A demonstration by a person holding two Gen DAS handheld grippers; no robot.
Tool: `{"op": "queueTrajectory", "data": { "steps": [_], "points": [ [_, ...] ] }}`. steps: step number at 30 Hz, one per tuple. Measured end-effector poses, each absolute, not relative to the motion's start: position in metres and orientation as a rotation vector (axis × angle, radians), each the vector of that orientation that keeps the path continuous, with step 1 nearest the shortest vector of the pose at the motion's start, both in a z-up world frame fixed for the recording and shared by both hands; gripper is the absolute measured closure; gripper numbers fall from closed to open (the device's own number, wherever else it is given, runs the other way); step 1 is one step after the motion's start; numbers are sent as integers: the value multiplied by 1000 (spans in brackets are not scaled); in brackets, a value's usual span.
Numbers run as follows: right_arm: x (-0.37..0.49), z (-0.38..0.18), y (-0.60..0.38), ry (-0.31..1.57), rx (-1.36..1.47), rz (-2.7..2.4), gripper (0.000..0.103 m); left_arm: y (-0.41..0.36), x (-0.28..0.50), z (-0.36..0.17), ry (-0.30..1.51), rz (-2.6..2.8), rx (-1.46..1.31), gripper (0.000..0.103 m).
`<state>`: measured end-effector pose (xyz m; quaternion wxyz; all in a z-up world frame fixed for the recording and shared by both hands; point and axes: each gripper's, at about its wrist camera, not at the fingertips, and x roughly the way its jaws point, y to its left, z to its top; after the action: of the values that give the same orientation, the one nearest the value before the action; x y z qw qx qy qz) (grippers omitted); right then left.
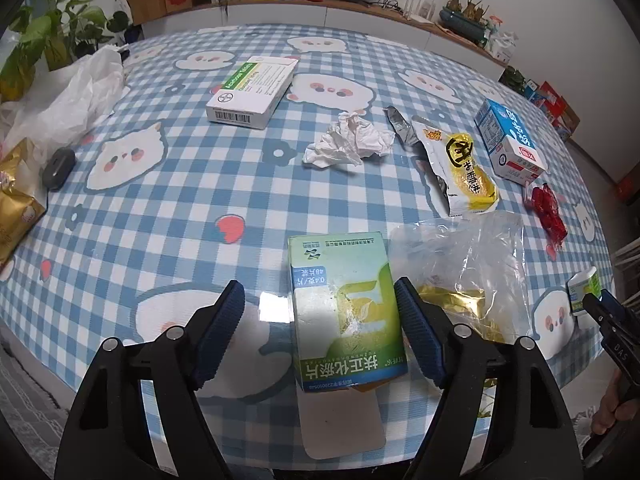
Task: Collect trash
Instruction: 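Grasp the green medicine box with the left tool while the right tool grasps the pill bottle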
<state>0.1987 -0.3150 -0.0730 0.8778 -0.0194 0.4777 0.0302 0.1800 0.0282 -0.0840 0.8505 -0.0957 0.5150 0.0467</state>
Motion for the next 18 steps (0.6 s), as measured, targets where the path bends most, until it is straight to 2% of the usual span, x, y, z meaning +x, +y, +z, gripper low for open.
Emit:
{"op": "queueTrajectory", "data": {
  "steps": [6, 8, 18],
  "points": [
    [201, -75, -315, 1005, -36, 58, 53, 30, 179, -82, 1090, 84, -225, 43],
    [202, -76, -315, 1011, -34, 58, 60, 28, 179, -82, 1092, 75, -225, 50],
    [201, -74, -318, 1014, -17, 53, 61, 29, 176, -78, 1088, 81, -225, 53]
  ]
}}
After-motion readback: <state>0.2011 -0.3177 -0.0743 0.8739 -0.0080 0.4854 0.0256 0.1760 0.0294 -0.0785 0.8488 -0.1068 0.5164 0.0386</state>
